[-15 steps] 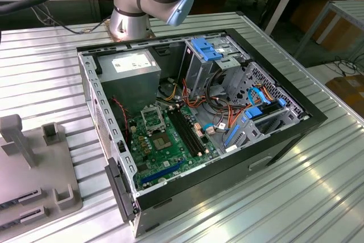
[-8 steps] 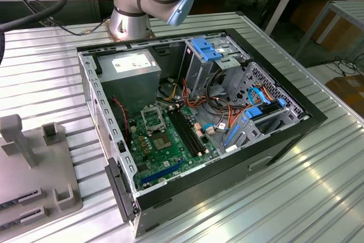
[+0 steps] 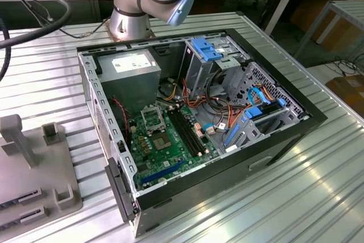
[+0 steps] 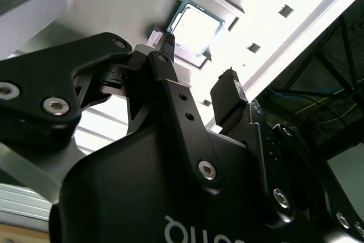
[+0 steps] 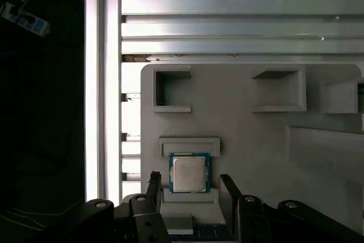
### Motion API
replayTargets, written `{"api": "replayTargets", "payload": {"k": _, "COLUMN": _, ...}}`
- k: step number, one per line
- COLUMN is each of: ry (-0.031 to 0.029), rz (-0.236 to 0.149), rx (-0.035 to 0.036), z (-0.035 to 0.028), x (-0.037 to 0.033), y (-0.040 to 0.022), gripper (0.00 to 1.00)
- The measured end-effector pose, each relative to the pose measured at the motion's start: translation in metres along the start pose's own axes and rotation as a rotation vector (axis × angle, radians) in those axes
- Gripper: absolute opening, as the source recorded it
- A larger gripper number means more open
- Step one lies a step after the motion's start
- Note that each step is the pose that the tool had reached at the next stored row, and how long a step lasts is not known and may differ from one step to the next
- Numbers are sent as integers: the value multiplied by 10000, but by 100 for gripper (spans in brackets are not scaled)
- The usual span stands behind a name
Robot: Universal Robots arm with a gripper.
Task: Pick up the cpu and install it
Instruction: 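Pick up the cpu and move it towards the insertion slot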
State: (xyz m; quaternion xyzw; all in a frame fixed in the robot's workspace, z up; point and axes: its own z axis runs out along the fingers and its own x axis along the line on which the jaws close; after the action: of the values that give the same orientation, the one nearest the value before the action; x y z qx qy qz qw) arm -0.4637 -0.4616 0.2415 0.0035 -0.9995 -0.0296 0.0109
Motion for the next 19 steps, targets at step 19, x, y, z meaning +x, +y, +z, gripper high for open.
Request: {"api": "replayTargets", "payload": {"k": 19, "ry": 6, "rz": -88, "rx": 6, "z": 51, "x": -2, "y": -4, "gripper": 53}}
